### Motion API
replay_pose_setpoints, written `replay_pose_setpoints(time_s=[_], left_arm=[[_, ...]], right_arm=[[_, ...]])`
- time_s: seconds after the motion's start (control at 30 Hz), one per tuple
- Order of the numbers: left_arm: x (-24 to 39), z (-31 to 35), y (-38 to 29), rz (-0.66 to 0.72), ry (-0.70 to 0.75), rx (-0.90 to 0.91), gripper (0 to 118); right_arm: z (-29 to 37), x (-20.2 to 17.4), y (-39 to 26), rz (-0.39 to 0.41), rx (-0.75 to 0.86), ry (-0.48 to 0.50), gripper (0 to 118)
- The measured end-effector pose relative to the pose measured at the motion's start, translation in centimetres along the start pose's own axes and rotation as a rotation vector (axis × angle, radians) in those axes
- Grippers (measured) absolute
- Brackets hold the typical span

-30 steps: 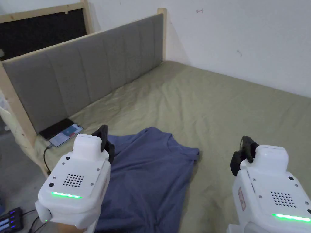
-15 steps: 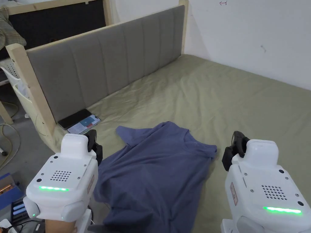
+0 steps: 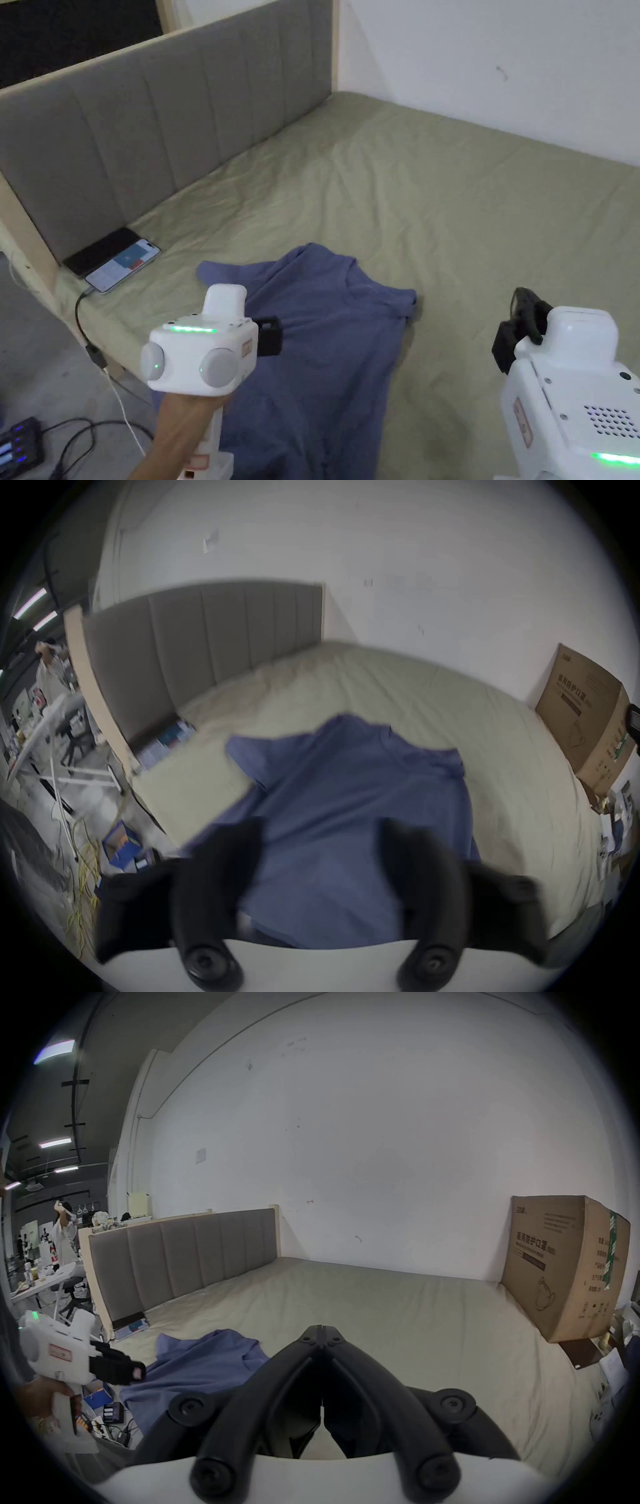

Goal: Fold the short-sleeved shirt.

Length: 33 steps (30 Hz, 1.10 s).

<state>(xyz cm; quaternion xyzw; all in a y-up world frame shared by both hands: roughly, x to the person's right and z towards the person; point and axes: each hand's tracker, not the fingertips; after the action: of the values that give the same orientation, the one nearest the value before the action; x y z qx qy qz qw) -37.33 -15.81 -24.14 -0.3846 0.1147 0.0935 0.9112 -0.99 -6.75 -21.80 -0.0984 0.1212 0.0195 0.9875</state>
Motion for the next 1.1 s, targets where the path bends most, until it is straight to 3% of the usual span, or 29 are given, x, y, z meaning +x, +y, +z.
replay_pose_setpoints(time_s=[0.27,0.43,0.5,0.57,0.63,0.8,0.93,1.1], left_arm=[[3.2,-7.7,-2.2,-0.033,0.017,-0.228,106],[5.7,-9.1,-3.3,-0.103,0.082,-0.260,92],[5.7,-8.4,-3.1,-0.091,0.049,-0.257,75],[5.4,-7.7,-3.3,-0.113,0.047,-0.234,45],[5.0,-7.2,-3.3,-0.112,0.034,-0.222,7],[4.6,-5.4,-2.5,-0.044,-0.054,-0.182,7],[4.8,-2.0,-0.6,0.112,-0.219,-0.117,7],[7.6,1.5,2.3,0.121,-0.342,-0.049,7]], right_arm=[[-1.0,3.4,-1.6,-0.003,-0.058,-0.065,0],[-1.1,4.9,-2.5,-0.005,-0.084,-0.096,0],[-1.0,5.5,-2.8,-0.013,-0.091,-0.105,0],[-1.0,5.8,-3.0,-0.025,-0.098,-0.111,0],[-0.8,6.1,-3.1,-0.039,-0.101,-0.112,0],[0.1,6.6,-3.1,-0.058,-0.090,-0.117,0],[1.0,7.3,-2.9,-0.065,-0.078,-0.122,0],[2.6,8.5,-2.3,-0.080,-0.052,-0.144,0]])
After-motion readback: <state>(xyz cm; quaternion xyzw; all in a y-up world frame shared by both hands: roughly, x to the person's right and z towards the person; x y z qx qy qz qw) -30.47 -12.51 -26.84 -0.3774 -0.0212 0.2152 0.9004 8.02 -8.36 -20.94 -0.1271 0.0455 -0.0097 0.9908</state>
